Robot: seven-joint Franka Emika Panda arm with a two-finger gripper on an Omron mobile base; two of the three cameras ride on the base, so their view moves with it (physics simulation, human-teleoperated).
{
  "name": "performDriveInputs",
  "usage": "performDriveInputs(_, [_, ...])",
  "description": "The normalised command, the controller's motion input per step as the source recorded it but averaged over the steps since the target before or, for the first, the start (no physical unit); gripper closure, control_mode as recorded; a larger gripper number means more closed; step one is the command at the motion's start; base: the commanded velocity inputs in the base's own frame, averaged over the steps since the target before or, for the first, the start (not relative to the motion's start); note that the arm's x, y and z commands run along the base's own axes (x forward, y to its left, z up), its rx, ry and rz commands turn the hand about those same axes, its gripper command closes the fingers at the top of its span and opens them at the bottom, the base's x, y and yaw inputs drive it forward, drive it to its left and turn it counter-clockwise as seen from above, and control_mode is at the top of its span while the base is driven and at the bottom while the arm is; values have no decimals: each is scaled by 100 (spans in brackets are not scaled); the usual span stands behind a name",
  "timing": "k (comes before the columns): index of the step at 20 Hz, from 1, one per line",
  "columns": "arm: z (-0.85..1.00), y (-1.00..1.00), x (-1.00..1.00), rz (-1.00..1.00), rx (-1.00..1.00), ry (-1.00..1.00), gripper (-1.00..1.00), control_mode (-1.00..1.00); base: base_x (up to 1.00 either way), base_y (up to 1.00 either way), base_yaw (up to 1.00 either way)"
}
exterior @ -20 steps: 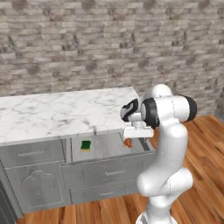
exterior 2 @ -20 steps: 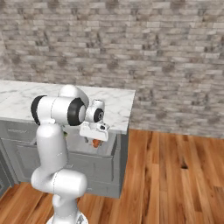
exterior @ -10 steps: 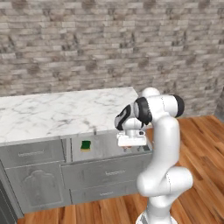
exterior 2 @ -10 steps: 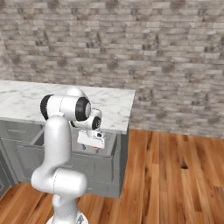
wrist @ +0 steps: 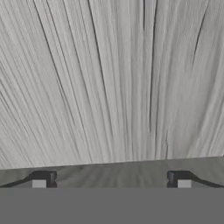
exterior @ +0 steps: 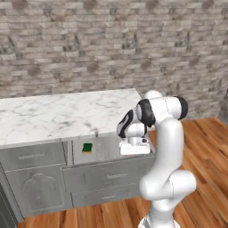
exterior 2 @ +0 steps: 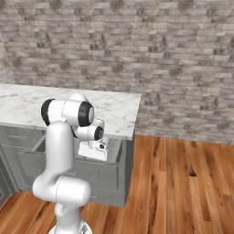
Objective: Restock the sink supplies by placing the sponge and soap dispenser on the counter and next to the sink. Make sure the soap dispenser is upright.
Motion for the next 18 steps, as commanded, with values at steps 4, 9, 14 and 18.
performDriveInputs(4, [0,-1,-93,0,0,0,-100,-100,0,0,0])
performDriveInputs(9, [0,-8,-100,0,0,-1,-100,-100,0,0,0])
performDriveInputs(14, [8,-14,-100,0,0,-4,-100,-100,0,0,0])
performDriveInputs(18, [35,-11,-38,0,0,-1,-100,-100,0,0,0])
